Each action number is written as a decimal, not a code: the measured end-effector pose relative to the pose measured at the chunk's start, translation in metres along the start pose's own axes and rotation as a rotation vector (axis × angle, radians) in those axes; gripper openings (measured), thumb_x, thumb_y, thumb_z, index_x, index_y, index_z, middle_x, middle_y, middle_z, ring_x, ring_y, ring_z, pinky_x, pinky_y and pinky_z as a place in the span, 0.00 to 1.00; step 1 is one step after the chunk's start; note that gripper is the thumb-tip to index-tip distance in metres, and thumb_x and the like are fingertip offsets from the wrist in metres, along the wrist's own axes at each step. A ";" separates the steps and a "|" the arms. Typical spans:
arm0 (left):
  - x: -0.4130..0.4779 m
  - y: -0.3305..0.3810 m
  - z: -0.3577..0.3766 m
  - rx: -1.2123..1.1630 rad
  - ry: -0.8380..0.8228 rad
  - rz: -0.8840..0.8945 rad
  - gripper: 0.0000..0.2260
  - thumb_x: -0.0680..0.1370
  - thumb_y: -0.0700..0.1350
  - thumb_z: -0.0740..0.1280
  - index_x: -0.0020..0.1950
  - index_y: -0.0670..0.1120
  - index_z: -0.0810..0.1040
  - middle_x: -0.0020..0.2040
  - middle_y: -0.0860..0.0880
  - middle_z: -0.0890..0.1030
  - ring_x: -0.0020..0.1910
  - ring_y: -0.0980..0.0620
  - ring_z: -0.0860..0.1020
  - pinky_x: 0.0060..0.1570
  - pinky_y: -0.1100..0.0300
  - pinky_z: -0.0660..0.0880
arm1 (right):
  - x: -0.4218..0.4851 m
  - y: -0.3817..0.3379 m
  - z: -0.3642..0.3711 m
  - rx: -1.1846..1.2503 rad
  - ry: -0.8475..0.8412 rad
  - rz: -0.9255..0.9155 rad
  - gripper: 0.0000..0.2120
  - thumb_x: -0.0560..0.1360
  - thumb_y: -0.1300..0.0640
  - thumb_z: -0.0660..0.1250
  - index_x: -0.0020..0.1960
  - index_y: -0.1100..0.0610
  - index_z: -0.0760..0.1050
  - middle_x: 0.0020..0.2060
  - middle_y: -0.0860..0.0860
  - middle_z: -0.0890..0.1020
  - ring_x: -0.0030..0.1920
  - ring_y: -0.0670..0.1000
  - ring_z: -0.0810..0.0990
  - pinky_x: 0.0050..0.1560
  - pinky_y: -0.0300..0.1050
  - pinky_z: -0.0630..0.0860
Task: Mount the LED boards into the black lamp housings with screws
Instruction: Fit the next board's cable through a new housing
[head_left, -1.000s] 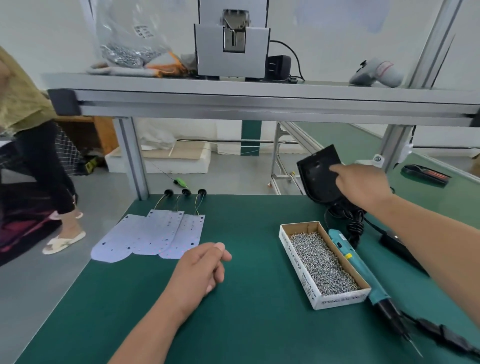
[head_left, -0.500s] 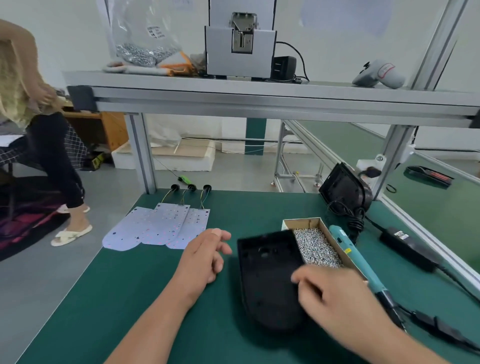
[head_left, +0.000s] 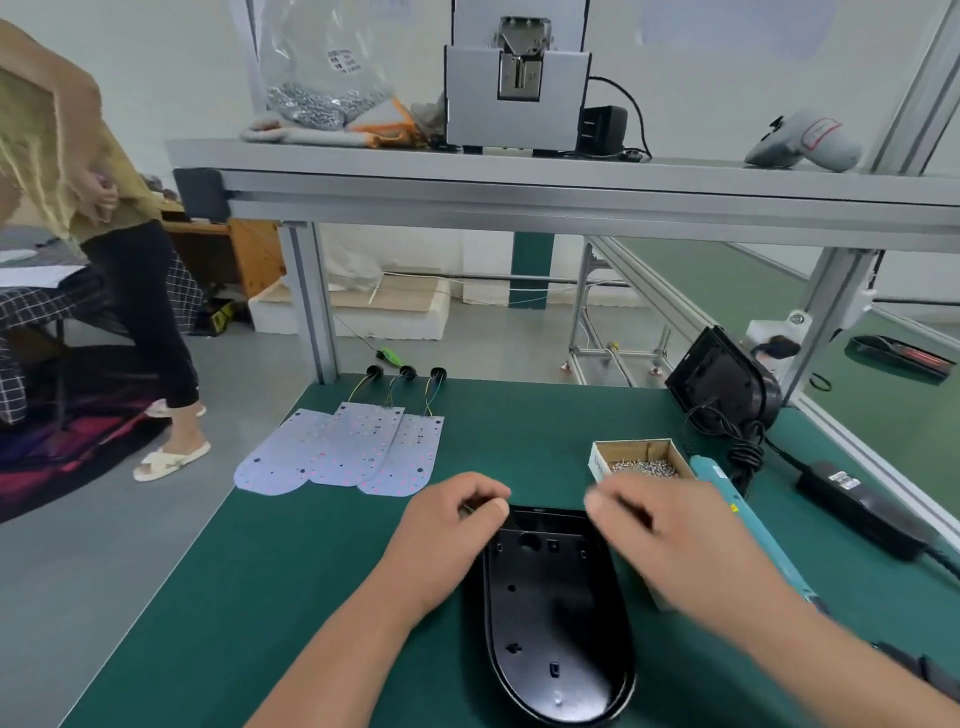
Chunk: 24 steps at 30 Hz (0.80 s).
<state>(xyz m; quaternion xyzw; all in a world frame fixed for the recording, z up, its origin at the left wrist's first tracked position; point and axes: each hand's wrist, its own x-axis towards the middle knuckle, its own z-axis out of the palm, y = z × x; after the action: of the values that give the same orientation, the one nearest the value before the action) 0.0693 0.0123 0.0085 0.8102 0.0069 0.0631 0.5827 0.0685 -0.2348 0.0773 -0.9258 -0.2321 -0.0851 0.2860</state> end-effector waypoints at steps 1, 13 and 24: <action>0.001 0.000 0.000 -0.011 0.016 -0.011 0.05 0.77 0.53 0.71 0.51 0.60 0.86 0.42 0.62 0.85 0.38 0.59 0.79 0.44 0.67 0.75 | 0.026 -0.005 0.002 0.044 0.048 -0.001 0.15 0.81 0.40 0.60 0.47 0.50 0.76 0.34 0.46 0.78 0.32 0.42 0.73 0.36 0.39 0.73; 0.008 0.001 -0.002 -0.253 0.198 -0.074 0.11 0.75 0.53 0.61 0.41 0.52 0.81 0.34 0.51 0.80 0.28 0.53 0.70 0.30 0.59 0.68 | 0.288 -0.083 0.160 -0.101 -0.371 -0.115 0.10 0.82 0.60 0.60 0.54 0.64 0.79 0.50 0.63 0.83 0.51 0.62 0.81 0.48 0.49 0.75; 0.009 0.001 -0.006 -0.290 0.252 -0.051 0.11 0.75 0.54 0.61 0.40 0.50 0.79 0.36 0.47 0.80 0.29 0.52 0.70 0.30 0.60 0.68 | 0.297 -0.068 0.183 0.005 -0.158 0.012 0.15 0.78 0.64 0.67 0.32 0.63 0.71 0.28 0.59 0.75 0.32 0.62 0.74 0.36 0.52 0.73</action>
<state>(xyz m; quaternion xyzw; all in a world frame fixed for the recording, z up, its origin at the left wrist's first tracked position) 0.0775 0.0180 0.0121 0.7032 0.0912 0.1494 0.6892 0.3013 0.0325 0.0466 -0.9303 -0.2485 -0.0094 0.2697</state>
